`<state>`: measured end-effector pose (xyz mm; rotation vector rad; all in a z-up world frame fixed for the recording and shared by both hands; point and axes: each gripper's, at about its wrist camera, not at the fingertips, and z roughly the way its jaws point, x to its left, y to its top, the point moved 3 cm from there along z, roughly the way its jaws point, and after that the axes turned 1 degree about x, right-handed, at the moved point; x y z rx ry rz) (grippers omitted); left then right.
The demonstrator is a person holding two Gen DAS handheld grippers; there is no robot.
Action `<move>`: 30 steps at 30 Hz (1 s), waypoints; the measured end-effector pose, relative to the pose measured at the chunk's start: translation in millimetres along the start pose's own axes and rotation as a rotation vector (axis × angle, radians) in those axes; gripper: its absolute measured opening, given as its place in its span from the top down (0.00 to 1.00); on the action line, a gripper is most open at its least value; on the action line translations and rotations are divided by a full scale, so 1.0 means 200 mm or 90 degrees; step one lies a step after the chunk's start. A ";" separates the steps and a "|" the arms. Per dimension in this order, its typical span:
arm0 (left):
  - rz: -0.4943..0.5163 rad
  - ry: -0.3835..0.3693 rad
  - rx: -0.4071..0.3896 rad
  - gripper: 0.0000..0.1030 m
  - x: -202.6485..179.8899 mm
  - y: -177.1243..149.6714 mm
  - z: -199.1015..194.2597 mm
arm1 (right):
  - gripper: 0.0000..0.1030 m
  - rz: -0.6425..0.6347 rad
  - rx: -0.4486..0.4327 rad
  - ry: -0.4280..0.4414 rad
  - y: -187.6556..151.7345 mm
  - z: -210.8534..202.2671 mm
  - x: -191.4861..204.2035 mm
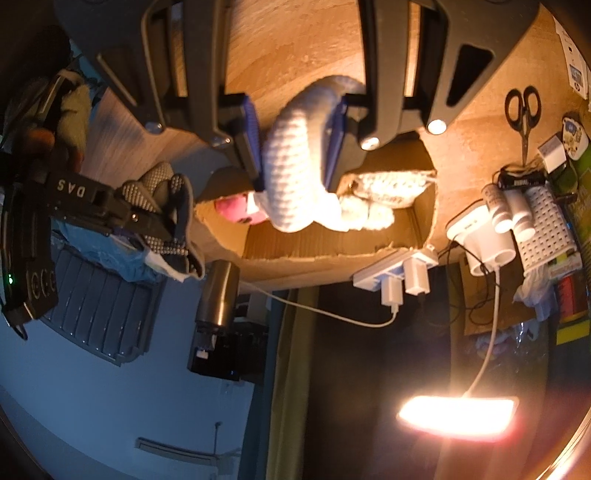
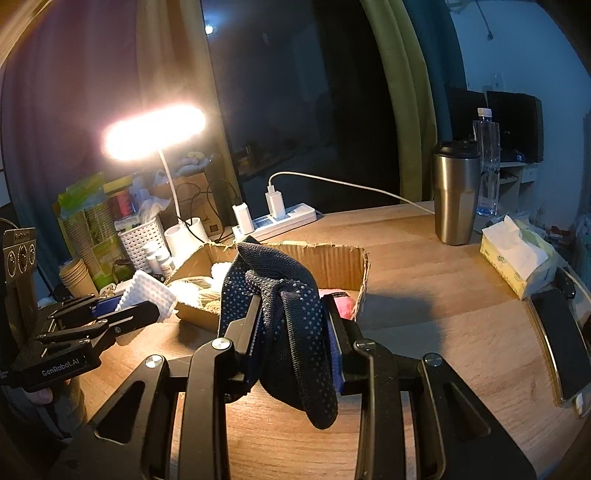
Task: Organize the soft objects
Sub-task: 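Carry the gloves and towel into the box and open both tools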
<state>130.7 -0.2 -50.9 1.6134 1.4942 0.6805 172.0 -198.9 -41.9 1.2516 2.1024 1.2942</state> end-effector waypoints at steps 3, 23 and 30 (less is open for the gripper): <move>-0.005 -0.003 -0.003 0.69 0.00 0.02 0.01 | 0.69 0.000 -0.003 -0.002 0.02 0.01 -0.01; -0.030 -0.004 -0.019 0.69 0.04 0.17 0.09 | 0.69 0.006 -0.006 -0.002 0.14 0.11 -0.06; -0.037 -0.001 -0.017 0.69 0.06 0.22 0.14 | 0.69 0.006 -0.002 0.003 0.17 0.15 -0.07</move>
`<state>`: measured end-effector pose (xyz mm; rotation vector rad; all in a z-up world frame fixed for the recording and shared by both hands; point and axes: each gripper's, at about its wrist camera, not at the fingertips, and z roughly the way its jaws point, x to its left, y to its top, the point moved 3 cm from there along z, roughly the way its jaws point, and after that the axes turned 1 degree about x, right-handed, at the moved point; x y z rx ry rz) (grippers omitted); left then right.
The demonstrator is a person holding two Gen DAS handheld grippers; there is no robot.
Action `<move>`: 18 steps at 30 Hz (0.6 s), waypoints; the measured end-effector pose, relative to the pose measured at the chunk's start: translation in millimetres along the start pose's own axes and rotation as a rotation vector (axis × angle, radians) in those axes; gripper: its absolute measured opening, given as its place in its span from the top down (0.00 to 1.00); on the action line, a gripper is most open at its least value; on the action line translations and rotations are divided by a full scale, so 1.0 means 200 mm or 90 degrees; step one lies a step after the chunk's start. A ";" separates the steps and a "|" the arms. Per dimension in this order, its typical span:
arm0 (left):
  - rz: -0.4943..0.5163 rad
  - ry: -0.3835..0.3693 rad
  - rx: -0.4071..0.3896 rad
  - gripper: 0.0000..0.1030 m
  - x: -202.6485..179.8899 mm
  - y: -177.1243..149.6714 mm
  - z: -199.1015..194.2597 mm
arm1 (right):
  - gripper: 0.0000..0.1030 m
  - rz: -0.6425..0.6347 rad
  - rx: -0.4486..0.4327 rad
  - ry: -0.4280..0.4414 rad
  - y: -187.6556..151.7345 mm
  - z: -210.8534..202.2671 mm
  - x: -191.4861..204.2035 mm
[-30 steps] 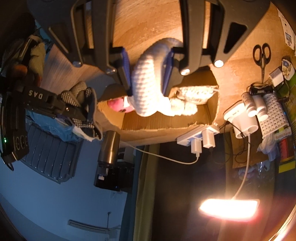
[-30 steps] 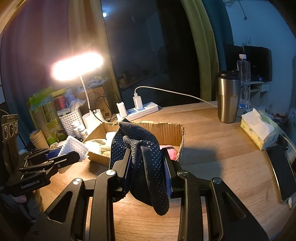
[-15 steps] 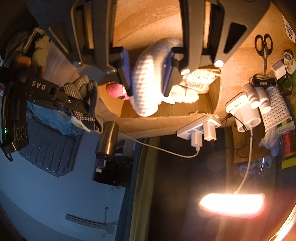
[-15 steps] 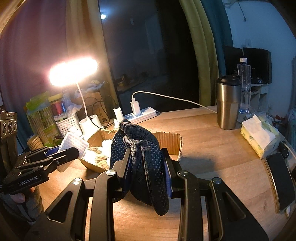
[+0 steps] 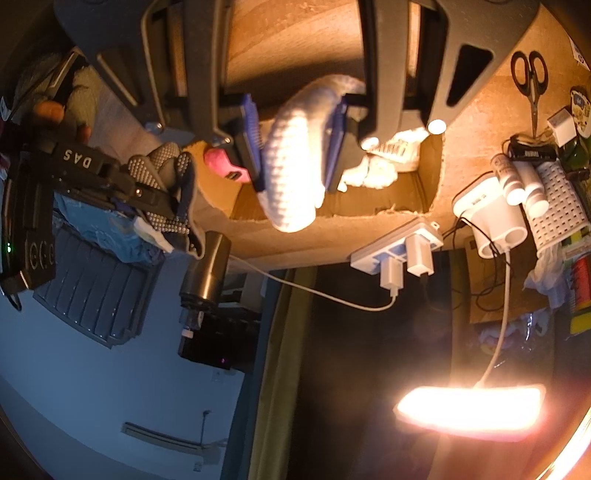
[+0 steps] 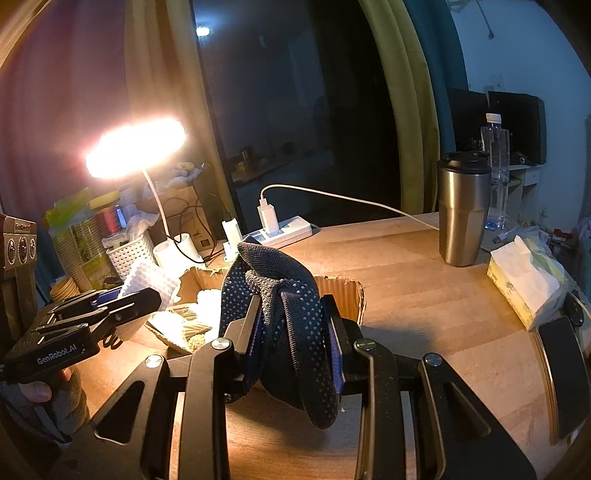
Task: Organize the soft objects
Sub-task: 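Carry the gloves and towel into the box and open both tools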
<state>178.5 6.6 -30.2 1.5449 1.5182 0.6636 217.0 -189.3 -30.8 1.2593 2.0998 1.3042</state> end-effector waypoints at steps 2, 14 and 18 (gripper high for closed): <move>0.000 0.000 0.002 0.69 0.00 0.01 0.01 | 0.69 0.000 0.001 0.002 0.01 0.01 -0.01; -0.008 0.002 0.022 0.69 0.03 0.06 0.14 | 0.69 0.008 0.020 0.011 0.05 0.13 -0.04; -0.012 0.004 0.031 0.69 0.04 0.07 0.20 | 0.69 0.010 0.030 0.013 0.05 0.18 -0.05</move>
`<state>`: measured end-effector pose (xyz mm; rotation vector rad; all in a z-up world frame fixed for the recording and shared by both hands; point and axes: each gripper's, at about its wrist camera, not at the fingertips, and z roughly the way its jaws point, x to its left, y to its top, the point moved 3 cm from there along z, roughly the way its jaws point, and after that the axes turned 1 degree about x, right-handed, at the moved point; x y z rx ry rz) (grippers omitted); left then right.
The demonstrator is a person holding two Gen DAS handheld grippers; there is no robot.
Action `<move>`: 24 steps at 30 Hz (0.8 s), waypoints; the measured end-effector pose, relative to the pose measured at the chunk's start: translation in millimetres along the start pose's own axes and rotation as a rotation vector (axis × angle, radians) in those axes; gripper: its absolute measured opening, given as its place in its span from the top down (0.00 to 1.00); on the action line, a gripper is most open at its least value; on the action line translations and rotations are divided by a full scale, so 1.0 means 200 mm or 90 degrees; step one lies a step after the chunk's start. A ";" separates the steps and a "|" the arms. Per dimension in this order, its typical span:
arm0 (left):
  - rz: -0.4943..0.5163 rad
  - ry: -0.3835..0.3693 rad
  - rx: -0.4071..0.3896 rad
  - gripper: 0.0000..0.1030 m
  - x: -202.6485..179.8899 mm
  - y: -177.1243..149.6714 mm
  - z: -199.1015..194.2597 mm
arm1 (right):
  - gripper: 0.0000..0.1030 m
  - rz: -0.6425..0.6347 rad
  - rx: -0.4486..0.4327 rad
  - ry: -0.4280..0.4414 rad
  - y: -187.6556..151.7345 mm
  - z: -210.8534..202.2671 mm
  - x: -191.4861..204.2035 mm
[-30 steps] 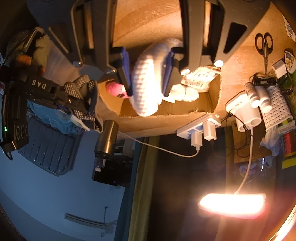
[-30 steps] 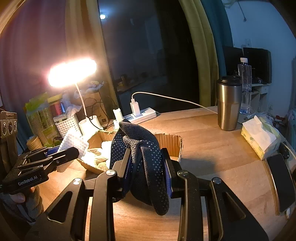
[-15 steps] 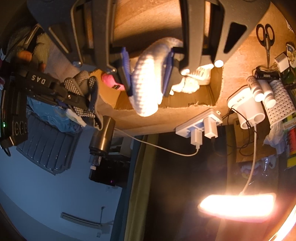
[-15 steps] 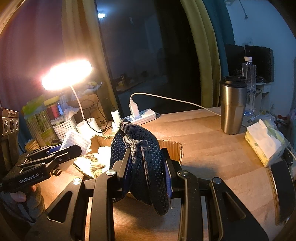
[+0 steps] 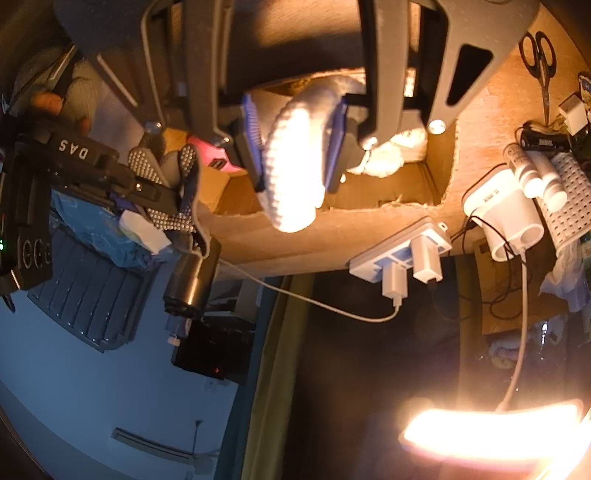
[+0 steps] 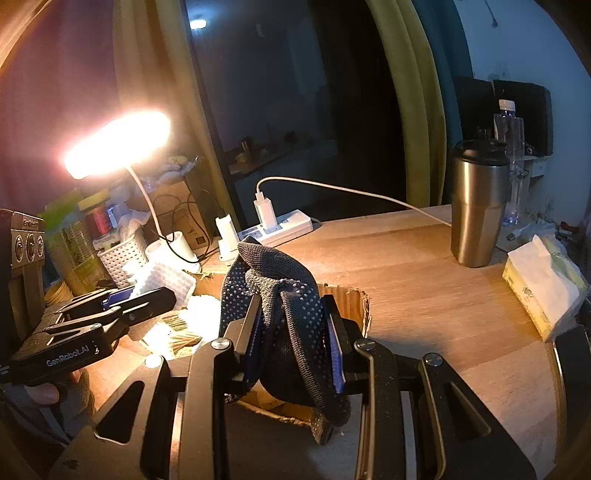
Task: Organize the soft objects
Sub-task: 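Carry the gloves and towel into the box and open both tools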
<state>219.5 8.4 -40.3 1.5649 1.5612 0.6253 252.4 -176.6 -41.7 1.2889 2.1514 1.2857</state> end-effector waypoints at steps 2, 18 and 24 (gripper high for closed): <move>-0.002 0.001 0.006 0.69 0.01 0.00 0.03 | 0.69 0.001 0.004 0.001 0.01 0.02 -0.01; -0.010 -0.011 0.059 0.69 0.04 -0.01 0.25 | 0.69 0.005 0.052 -0.001 0.00 0.23 -0.05; -0.015 -0.020 0.082 0.69 0.04 -0.02 0.33 | 0.68 -0.002 0.069 -0.011 -0.03 0.29 -0.05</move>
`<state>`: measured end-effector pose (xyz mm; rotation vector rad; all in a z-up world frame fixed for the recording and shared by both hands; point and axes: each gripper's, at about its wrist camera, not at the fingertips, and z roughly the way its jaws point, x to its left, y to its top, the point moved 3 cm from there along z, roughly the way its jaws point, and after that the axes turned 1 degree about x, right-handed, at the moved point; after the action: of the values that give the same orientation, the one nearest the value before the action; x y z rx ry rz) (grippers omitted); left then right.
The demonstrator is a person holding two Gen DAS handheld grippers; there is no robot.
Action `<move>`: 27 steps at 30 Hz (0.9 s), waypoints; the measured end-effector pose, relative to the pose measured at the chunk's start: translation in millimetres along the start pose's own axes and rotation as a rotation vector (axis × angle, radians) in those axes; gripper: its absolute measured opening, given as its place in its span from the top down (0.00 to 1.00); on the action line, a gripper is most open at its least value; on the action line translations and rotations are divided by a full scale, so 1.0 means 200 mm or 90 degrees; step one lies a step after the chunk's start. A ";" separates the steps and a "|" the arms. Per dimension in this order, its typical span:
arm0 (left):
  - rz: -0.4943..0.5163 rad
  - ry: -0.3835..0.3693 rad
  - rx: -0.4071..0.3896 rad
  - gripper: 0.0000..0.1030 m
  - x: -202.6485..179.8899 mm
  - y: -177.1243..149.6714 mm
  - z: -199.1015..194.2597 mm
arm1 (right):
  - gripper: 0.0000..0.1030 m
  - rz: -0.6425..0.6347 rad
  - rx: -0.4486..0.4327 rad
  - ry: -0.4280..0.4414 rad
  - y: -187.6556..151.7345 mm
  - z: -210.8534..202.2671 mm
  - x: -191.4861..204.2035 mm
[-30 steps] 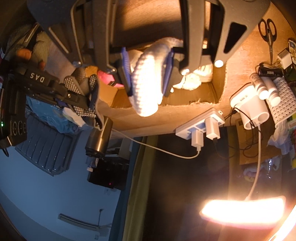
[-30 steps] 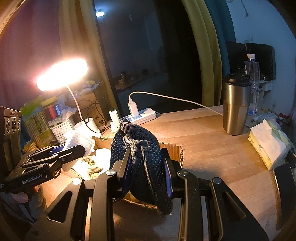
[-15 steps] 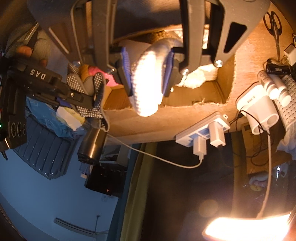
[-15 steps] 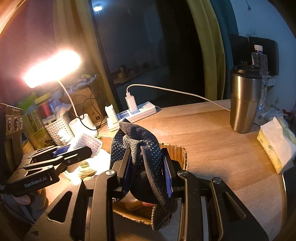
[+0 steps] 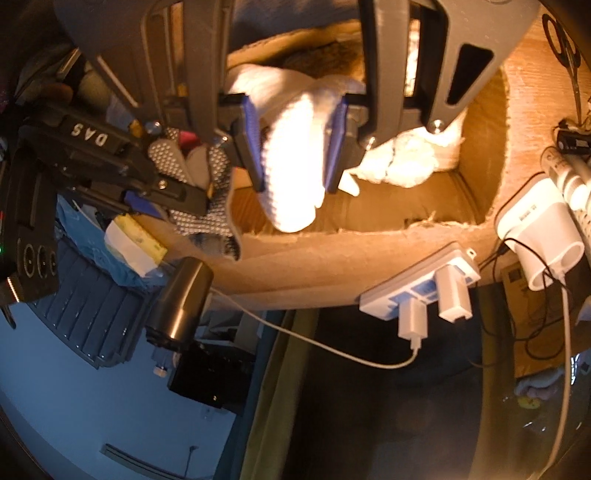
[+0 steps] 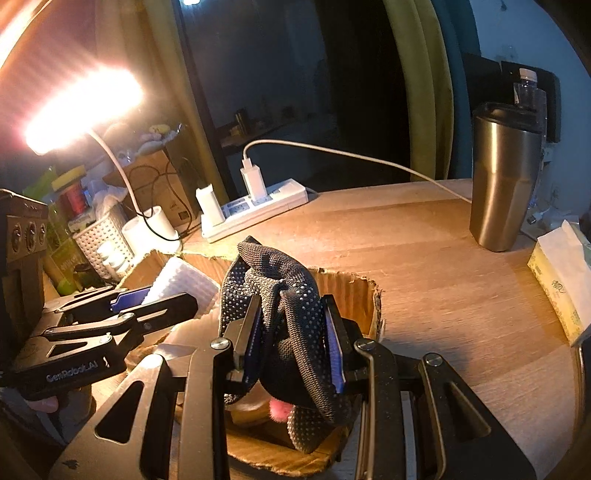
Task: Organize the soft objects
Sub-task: 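Carry the gloves and towel into the box and open both tools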
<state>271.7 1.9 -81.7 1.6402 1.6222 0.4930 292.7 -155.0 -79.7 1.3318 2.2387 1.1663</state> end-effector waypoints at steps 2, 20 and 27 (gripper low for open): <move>0.006 -0.002 0.007 0.67 -0.01 0.00 0.02 | 0.65 -0.004 0.007 -0.007 0.00 0.02 0.01; -0.016 0.003 -0.026 0.31 -0.01 0.00 -0.13 | 0.46 0.007 -0.031 -0.038 -0.02 -0.16 0.00; -0.013 0.005 -0.055 0.31 -0.03 -0.01 -0.26 | 0.46 0.000 -0.048 -0.045 -0.03 -0.26 0.04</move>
<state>231.4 9.2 -49.5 1.5587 1.5993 0.5533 253.3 -175.1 -50.5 1.3230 2.1242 1.1726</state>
